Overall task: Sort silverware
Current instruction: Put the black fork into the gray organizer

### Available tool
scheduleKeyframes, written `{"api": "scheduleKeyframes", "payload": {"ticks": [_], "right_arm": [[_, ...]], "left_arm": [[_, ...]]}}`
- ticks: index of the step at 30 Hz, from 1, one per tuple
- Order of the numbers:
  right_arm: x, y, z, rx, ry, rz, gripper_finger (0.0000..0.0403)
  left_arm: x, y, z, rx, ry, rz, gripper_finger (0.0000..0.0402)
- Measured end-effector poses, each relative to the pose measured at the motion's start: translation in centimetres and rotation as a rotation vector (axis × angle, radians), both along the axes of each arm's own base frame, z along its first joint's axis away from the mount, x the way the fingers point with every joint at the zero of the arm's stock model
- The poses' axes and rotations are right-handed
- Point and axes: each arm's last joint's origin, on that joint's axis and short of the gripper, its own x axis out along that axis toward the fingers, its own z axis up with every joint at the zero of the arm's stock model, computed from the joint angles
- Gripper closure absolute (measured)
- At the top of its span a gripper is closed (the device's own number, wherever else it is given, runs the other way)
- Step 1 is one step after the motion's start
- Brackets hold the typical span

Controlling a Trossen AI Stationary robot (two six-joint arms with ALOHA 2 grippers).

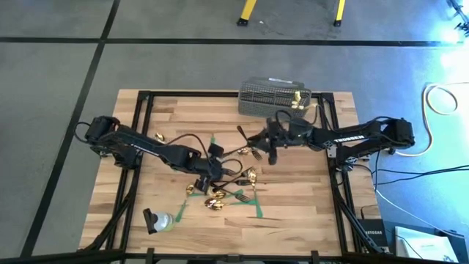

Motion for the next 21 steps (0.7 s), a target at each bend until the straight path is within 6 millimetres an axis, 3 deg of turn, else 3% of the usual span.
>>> {"api": "scheduleKeyframes", "payload": {"ticks": [3,10,16,21], "right_arm": [[0.2,-0.2,-0.5,0.072,0.026,-0.044,0.0336],[1.2,0.1,-2.4,0.145,0.075,0.061,0.0336],[2.6,-0.1,-4.0,0.241,0.012,0.046,0.0331],[4.3,0.1,-4.2,0.27,-0.035,0.034,0.0284]], "left_arm": [[0.5,-1.3,1.6,0.039,-0.032,-0.099,0.0401],[0.9,-3.5,4.3,0.184,-0.081,-0.273,0.0401],[0.6,-4.4,4.3,0.353,-0.036,-0.429,0.0401],[0.2,-4.9,4.0,0.533,0.026,-0.548,0.0401]]}}
